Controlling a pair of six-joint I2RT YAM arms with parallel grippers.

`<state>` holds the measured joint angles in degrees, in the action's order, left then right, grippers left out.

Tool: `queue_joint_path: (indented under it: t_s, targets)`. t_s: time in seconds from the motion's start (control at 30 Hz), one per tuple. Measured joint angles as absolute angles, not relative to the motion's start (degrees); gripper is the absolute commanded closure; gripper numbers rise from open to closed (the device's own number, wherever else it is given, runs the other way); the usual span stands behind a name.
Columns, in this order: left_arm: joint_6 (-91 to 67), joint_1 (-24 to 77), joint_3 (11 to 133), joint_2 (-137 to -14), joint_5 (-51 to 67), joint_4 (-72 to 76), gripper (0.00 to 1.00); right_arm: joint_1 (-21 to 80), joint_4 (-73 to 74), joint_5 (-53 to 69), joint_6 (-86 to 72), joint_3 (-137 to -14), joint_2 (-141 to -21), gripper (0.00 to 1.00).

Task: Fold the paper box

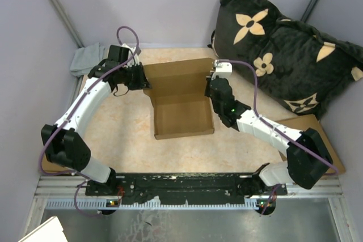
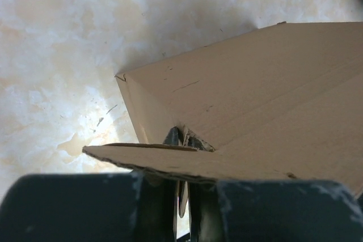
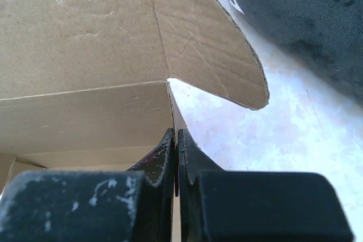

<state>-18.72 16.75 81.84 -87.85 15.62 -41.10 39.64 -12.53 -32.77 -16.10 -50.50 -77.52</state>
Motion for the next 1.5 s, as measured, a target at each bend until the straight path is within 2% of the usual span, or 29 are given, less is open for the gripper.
queue_joint_path:
  t_s: [0.33,0.67,1.03,1.23,1.43,1.5]
  targets:
    - [-21.5,17.1,82.7,-87.8,15.3,-43.2,0.95,40.0,-12.9,-31.8,-18.5,-46.8,-74.2,1.0]
    - [-27.5,17.0,80.1,-86.1,16.1,-39.8,0.95,41.1,-11.6,-33.1,-19.8,-45.7,-72.8,1.0]
    - [-26.1,17.6,75.8,-82.3,14.1,-38.6,0.95,42.9,-7.4,-34.0,-21.4,-45.7,-71.2,1.0]
    - [-24.1,18.3,74.7,-80.1,13.5,-38.6,0.9,43.6,-2.6,-33.2,-22.8,-45.3,-68.9,0.96]
    - [-23.6,18.9,70.2,-76.5,14.2,-38.5,0.79,44.5,3.7,-31.6,-25.0,-42.4,-65.0,0.86]
    - [-23.7,19.0,68.0,-74.8,14.8,-38.6,0.75,44.6,6.2,-30.7,-25.8,-41.0,-63.6,0.78]
